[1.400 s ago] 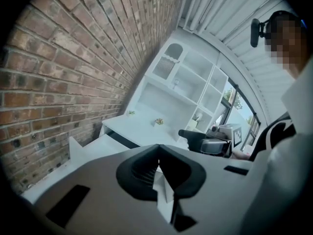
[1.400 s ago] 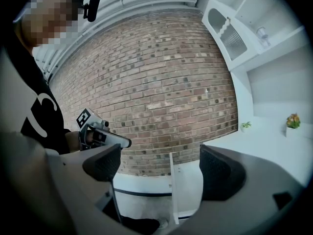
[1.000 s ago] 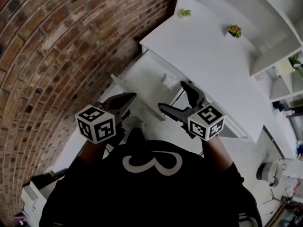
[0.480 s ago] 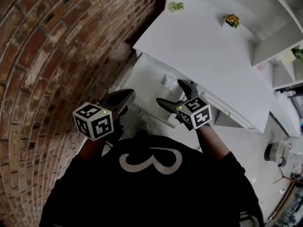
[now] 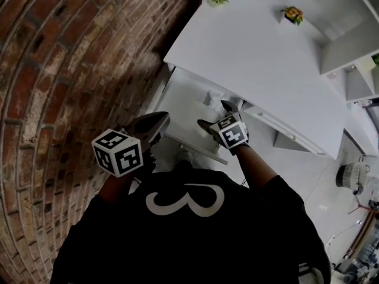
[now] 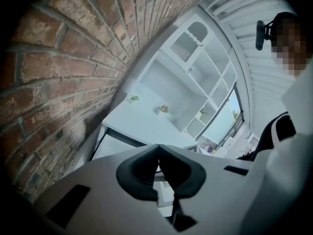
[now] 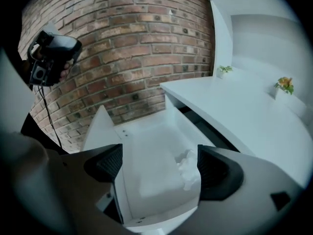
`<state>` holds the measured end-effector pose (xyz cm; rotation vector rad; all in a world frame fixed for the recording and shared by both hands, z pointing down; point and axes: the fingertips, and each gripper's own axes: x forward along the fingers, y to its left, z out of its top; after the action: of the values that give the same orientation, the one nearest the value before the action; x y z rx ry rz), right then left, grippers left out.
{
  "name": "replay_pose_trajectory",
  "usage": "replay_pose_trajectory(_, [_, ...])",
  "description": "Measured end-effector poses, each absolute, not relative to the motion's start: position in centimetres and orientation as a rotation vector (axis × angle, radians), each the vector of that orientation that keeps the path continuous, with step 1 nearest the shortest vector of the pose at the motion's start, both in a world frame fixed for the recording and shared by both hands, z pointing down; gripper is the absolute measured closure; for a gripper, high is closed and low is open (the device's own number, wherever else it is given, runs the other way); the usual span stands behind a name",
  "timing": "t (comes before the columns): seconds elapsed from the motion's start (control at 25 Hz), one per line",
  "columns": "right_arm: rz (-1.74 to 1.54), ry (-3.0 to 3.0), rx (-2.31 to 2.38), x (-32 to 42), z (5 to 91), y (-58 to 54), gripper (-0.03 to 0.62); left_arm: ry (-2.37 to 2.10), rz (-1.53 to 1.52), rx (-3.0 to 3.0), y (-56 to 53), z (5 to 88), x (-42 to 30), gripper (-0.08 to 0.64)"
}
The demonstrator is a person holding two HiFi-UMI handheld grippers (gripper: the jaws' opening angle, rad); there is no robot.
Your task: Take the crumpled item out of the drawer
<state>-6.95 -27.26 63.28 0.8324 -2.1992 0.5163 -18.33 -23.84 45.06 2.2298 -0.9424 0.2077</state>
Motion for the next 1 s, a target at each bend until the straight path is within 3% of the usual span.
replay_pose_trajectory(0.84, [0.887, -1.803, 0.682, -7.0, 78.4, -28.1, 0.158, -0.919, 0.293, 2.156, -26.0, 50.6, -21.0, 0.557])
replay_pose_trajectory(1.0, [0.662, -1.782, 0.756, -5.0, 79.5, -31.8, 0.187, -0.915, 0.291, 2.162, -26.4, 50.7, -21.0, 0.557])
